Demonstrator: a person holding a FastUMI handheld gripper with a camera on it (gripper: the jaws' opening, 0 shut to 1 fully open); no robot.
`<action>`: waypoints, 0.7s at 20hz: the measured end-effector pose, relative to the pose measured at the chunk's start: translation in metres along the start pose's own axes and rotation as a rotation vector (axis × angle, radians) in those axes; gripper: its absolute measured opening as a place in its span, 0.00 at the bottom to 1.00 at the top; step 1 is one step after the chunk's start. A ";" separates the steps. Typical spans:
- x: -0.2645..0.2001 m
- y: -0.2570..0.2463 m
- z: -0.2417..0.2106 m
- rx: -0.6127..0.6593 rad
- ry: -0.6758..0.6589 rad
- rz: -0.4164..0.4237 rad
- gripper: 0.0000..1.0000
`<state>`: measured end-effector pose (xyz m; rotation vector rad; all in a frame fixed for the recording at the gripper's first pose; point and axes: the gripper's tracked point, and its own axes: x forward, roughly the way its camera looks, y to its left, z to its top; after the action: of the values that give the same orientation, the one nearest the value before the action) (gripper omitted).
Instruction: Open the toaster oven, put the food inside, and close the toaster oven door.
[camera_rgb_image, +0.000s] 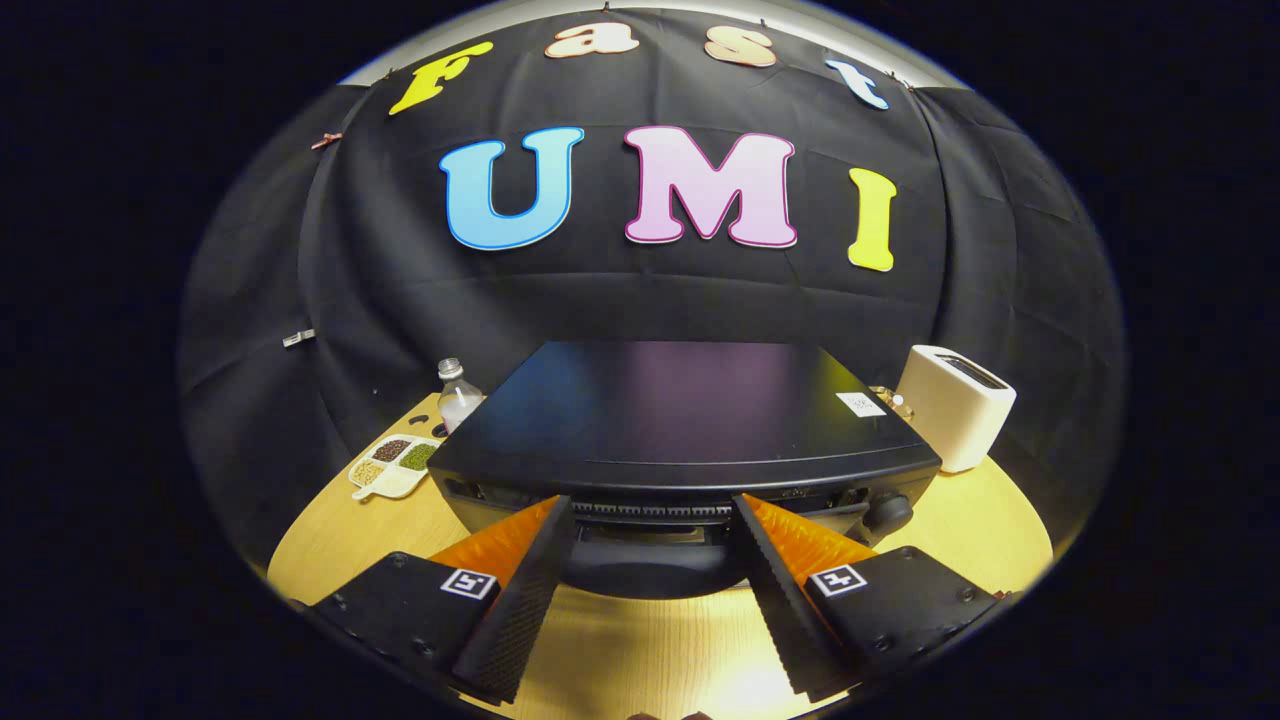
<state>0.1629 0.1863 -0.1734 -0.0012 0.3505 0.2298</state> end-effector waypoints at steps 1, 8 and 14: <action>-0.005 0.000 -0.003 -0.001 0.000 0.001 0.97; -0.040 0.001 -0.040 -0.016 0.036 0.002 0.98; -0.062 0.004 -0.087 -0.034 0.113 0.014 0.97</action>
<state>0.0761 0.1725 -0.2339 -0.0451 0.4591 0.2497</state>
